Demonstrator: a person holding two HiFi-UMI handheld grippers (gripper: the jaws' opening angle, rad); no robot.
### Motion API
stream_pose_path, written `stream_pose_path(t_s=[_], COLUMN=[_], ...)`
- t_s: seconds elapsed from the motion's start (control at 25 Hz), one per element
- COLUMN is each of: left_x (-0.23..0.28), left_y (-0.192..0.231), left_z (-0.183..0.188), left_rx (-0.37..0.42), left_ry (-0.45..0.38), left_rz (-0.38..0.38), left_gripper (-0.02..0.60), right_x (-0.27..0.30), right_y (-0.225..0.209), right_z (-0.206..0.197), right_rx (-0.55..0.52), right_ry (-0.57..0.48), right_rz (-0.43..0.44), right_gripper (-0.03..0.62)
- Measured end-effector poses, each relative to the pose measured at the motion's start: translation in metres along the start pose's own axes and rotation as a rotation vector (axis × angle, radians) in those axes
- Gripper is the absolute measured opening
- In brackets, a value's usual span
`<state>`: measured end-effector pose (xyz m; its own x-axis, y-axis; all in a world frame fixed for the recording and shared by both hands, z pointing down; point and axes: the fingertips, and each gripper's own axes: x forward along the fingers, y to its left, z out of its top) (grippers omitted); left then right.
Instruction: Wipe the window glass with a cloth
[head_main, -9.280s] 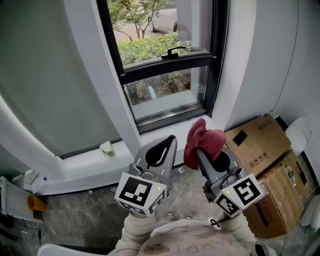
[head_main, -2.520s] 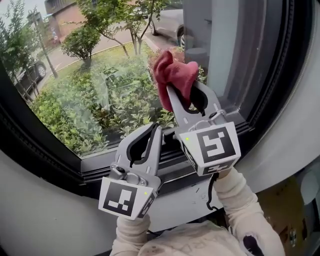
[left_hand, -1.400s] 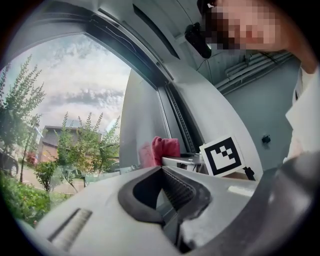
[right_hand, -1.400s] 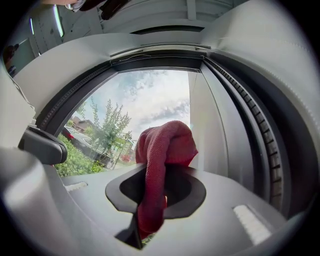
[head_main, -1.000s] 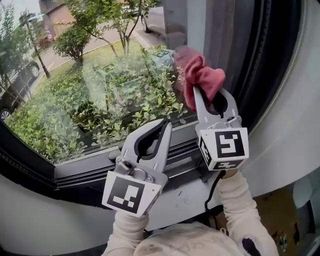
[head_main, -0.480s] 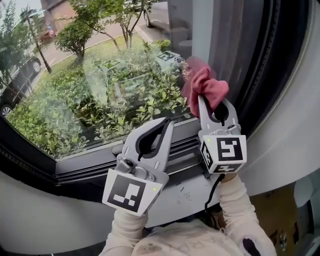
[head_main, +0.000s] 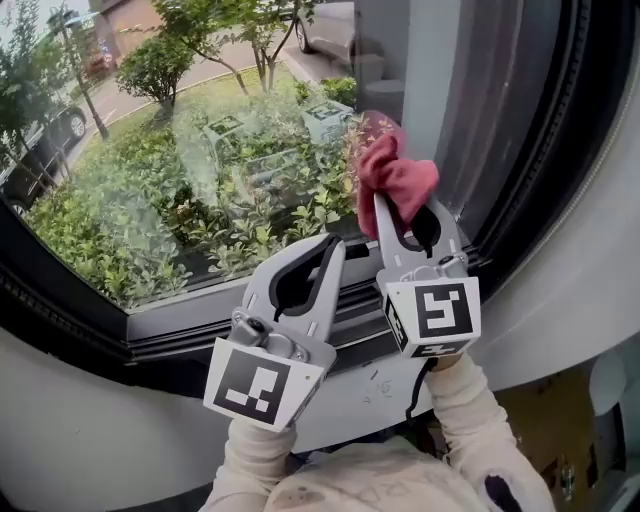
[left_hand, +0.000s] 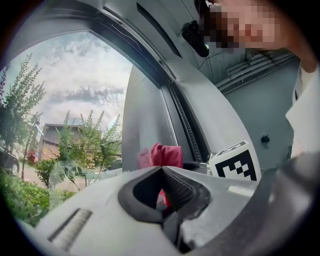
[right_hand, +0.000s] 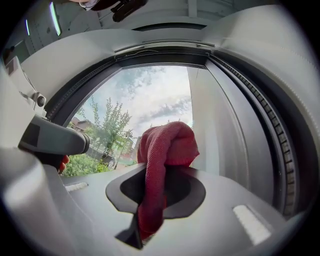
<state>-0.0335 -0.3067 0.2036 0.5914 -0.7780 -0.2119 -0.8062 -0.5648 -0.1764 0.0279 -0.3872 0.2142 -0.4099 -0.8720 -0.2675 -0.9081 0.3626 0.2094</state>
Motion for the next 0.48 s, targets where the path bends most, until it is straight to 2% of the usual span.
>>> stream_pose_path(t_s=[0.32, 0.48], left_x=[-0.043, -0.066], left_y=[0.032, 0.048], left_z=[0.003, 0.003], left_rx=[-0.002, -0.002], left_ry=[-0.007, -0.013], left_rz=[0.040, 0.062], left_gripper=[0.101, 0.101], right_x=[0.012, 0.018], right_y=[0.074, 0.115], right_z=[0.024, 0.039], right_rx=[-0.032, -0.083], right_ry=[-0.044, -0.077], right_rz=[0.076, 0.120], right_gripper=[0.086, 0.086])
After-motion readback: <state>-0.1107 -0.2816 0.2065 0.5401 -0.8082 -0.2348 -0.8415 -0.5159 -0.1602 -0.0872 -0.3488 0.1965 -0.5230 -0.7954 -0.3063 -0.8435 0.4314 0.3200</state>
